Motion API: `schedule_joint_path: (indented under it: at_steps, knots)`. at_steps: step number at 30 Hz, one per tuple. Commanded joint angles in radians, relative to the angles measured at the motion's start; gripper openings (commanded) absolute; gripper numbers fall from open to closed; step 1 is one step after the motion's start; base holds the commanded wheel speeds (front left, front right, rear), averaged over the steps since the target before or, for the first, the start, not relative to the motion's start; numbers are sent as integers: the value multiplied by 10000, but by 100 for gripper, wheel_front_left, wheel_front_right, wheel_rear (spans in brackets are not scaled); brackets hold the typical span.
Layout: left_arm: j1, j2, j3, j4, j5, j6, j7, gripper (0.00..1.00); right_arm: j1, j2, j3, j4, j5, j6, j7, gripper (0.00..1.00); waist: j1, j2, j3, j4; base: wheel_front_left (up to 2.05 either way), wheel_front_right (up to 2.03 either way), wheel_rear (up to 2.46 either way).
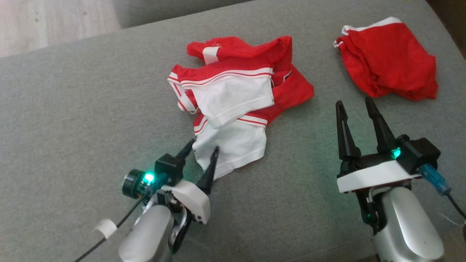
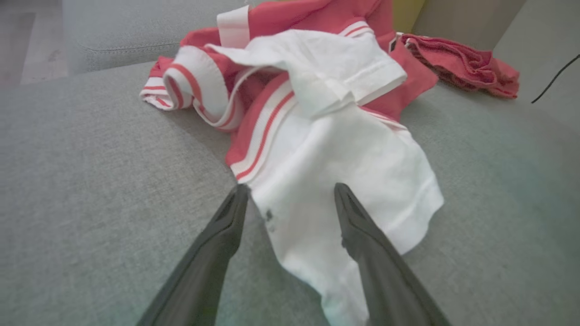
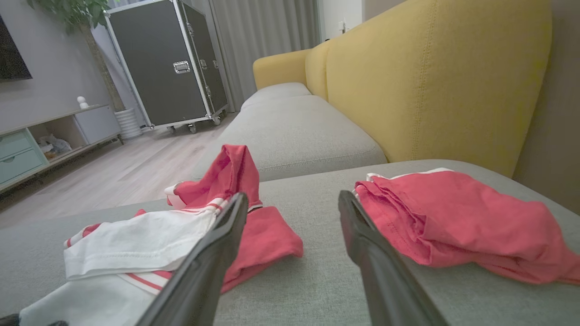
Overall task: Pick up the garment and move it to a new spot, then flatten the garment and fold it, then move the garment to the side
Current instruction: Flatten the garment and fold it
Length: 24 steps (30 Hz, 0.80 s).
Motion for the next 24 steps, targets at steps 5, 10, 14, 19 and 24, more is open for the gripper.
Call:
schedule_joint_path:
  at_steps: [5,10,14,19,24]
  knots:
    - [-820,161,149,278,327,275,-234,100,-334,47,264,-384,133,-7,-106,100,-1,-1,223,-293,0,0,0]
    - [-1047,145,-127,607,76,-216,-240,0,-372,47,229,-375,193,-7,-106,100,-1,-1,298,-422,0,0,0]
    - [-1200,305,95,709,-2,17,-880,0,-361,47,222,-294,175,-7,-106,100,-1,-1,182,-314,0,0,0]
    - [-1194,594,749,712,-227,592,-1577,0,-339,47,283,-133,60,-7,-107,100,-1,-1,-102,63,0,0,0]
    - [-990,1027,1380,491,-468,983,-1865,0,-300,47,339,64,-32,-7,-107,100,-1,-1,-410,566,0,0,0]
